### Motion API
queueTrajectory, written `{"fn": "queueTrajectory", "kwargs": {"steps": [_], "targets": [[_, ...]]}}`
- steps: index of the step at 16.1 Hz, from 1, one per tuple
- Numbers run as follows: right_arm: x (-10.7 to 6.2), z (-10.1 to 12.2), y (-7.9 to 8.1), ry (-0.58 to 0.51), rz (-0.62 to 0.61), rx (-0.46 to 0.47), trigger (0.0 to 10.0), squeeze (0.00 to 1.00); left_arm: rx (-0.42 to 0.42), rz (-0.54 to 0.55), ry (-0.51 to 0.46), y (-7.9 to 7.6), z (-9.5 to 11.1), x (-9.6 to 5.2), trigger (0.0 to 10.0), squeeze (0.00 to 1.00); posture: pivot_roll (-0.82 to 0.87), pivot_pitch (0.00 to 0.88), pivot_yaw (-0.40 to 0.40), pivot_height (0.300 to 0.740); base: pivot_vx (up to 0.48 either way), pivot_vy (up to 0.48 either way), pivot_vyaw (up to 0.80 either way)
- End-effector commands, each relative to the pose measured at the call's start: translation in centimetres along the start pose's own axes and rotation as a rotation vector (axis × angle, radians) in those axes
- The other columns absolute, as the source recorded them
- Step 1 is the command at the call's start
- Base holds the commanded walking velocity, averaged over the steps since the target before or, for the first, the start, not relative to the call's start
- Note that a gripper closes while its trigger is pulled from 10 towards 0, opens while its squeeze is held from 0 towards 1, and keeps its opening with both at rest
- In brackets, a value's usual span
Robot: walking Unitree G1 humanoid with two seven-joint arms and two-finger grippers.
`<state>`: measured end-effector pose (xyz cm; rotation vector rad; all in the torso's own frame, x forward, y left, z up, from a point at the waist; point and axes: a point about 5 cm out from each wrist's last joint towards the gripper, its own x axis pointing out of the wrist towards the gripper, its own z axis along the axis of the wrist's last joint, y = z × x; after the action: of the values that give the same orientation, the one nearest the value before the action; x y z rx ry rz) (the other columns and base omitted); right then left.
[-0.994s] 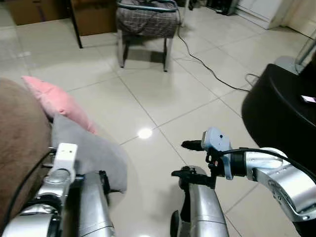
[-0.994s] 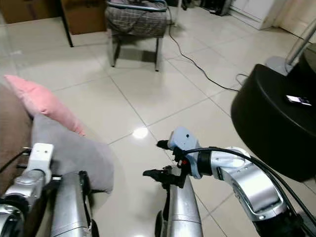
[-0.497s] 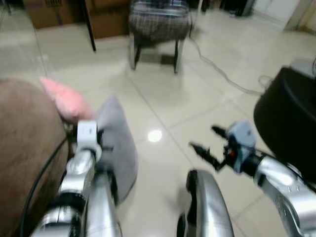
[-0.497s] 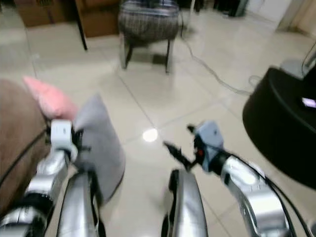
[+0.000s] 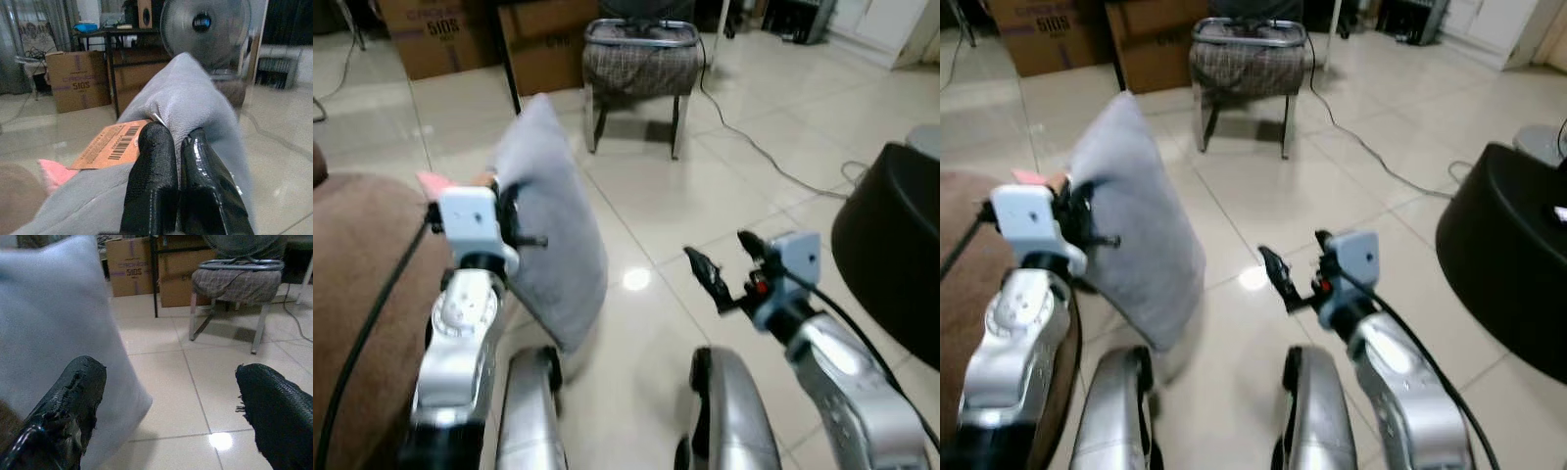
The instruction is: Move the pillow to the sofa from floor
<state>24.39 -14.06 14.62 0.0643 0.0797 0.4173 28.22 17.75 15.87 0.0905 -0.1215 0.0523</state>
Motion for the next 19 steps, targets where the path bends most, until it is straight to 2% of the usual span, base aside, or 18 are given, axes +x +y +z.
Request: {"fn": "queueTrajectory", "kwargs": {"steps": [1, 5, 6, 8, 13, 19], "targets": [[0.5, 0.1, 0.1, 0.003, -0.011, -0.008, 10.0, 0.00, 0.046, 0.011, -0.036, 0.0, 1.2, -0.1, 10.0, 0.00, 0.03, 0.000, -0.006, 0.566, 0.000, 0.000, 0.00], [1.2, 0.0, -0.1, 0.007, -0.023, 0.010, 10.0, 0.00, 0.107, -0.020, -0.032, -0.1, 1.8, -0.7, 10.0, 0.00, 0.07, 0.000, -0.037, 0.601, 0.000, 0.000, 0.00], [1.5, 0.0, -0.3, 0.011, -0.030, 0.010, 10.0, 0.00, 0.143, -0.005, -0.023, 0.3, 1.8, -0.9, 10.0, 0.00, 0.07, 0.000, -0.041, 0.611, 0.000, 0.000, 0.00], [1.6, 0.1, -0.5, 0.008, -0.033, 0.007, 10.0, 0.00, 0.157, 0.020, -0.014, 0.8, 1.6, -1.2, 10.0, 0.00, 0.07, 0.000, -0.042, 0.631, 0.000, 0.000, 0.00], [1.0, -0.1, -1.7, 0.006, -0.100, -0.002, 10.0, 0.00, 0.180, 0.012, -0.021, 0.5, 1.8, -1.1, 10.0, 0.00, 0.06, 0.000, -0.033, 0.676, 0.000, 0.000, 0.00], [0.8, -0.3, -1.3, 0.008, -0.091, -0.011, 10.0, 0.00, 0.162, -0.022, -0.024, -0.4, 1.6, -1.2, 10.0, 0.00, 0.04, 0.000, -0.011, 0.736, 0.000, 0.000, 0.00]]}}
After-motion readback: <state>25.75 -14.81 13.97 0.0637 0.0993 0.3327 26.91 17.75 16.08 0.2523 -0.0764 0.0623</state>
